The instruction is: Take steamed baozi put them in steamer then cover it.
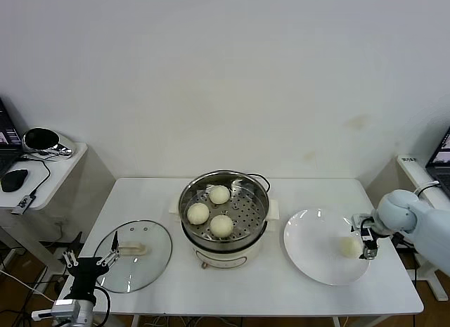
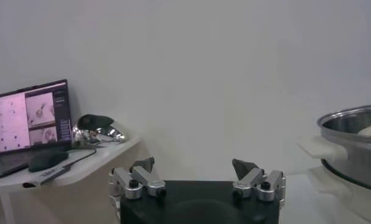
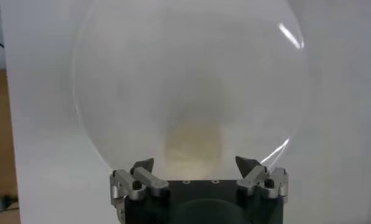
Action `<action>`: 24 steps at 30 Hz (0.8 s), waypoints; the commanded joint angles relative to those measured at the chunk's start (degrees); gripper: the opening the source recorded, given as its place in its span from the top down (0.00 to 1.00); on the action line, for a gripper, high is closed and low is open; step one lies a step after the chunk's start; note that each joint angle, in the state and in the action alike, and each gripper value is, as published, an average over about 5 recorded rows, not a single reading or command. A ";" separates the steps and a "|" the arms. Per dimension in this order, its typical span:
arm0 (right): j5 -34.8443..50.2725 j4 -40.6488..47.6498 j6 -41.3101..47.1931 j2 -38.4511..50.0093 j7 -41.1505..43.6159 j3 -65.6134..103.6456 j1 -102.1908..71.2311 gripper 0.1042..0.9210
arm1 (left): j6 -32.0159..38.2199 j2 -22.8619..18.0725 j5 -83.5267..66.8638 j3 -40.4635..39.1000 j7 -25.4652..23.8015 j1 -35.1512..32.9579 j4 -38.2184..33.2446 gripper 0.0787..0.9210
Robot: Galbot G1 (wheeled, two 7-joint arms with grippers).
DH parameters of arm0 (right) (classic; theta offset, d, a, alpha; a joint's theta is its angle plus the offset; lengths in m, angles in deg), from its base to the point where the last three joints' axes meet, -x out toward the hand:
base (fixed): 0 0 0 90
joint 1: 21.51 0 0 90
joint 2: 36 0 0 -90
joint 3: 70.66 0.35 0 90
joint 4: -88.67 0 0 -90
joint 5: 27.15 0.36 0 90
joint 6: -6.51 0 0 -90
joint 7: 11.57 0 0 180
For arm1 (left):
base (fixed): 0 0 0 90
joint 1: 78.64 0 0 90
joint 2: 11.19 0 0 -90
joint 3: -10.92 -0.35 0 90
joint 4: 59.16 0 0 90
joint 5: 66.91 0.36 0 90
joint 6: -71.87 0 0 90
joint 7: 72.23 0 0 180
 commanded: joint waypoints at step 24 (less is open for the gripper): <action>-1.23 4.33 0.21 -4.73 0.97 0.23 0.57 0.37 | 0.01 0.06 0.02 0.14 -0.02 -0.02 -0.04 0.12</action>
